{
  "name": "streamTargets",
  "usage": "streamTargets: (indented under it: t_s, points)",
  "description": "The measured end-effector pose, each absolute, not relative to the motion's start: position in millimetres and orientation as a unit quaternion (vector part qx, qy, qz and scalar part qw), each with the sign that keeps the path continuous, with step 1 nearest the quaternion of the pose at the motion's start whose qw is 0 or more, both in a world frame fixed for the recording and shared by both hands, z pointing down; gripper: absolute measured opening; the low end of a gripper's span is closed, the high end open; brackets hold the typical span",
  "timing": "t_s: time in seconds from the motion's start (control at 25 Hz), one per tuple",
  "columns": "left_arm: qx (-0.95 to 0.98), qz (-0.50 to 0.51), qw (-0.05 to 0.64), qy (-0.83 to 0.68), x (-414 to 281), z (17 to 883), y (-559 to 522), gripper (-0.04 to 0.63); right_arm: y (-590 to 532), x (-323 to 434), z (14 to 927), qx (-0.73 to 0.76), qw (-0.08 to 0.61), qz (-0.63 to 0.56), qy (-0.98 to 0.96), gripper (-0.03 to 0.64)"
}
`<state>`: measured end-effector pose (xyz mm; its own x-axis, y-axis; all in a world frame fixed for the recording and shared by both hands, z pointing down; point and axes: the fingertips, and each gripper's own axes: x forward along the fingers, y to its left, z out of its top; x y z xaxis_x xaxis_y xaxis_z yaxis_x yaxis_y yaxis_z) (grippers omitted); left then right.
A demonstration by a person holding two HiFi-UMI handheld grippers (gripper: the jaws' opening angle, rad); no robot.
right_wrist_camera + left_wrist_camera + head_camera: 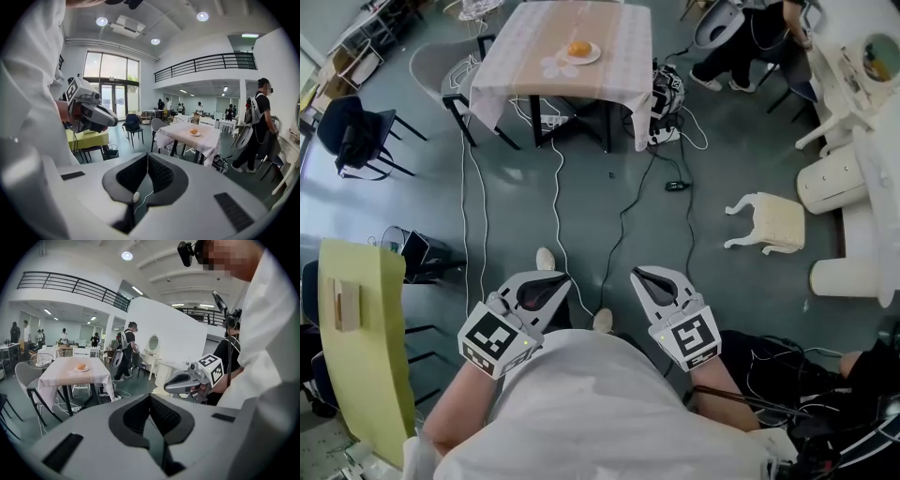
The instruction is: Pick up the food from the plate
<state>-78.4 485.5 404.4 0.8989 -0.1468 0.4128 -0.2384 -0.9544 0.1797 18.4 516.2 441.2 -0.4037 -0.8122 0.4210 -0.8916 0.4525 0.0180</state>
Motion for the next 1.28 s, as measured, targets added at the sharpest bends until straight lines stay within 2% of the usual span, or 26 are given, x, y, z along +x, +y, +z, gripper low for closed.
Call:
streamTargets:
  t_s: [0.44,0.52,0.6,0.8,1.0,1.28]
  points:
    - [0.979,0.159,0.109,-0.059,-100.0,385.1,302.8,0.009,346.4,-13.7,430.6,0.531,0.220,0.100,-0.812,0.015]
    - [0.980,0.162,0.099,-0.051,-113.8,381.5,270.9,0.009,310.0,-17.4,426.1,0.540,0.227,0.097,-0.805,0.037]
    - [0.980,0.167,0.093,-0.054,-130.8,380.8,235.1,0.009,275.9,-24.6,423.6,0.542,0.235,0.096,-0.801,0.086]
    - [0.980,0.145,0.104,-0.083,-159.4,372.5,170.3,0.009,211.1,-35.7,415.0,0.532,0.257,0.081,-0.802,0.097]
    - [0.977,0.130,0.126,-0.112,-163.8,379.3,127.2,0.011,151.2,-26.5,423.6,0.519,0.275,0.069,-0.806,0.114]
    - [0.969,0.145,0.128,-0.155,-143.7,390.2,57.7,0.051,49.9,15.1,445.9,0.490,0.281,0.047,-0.824,0.144]
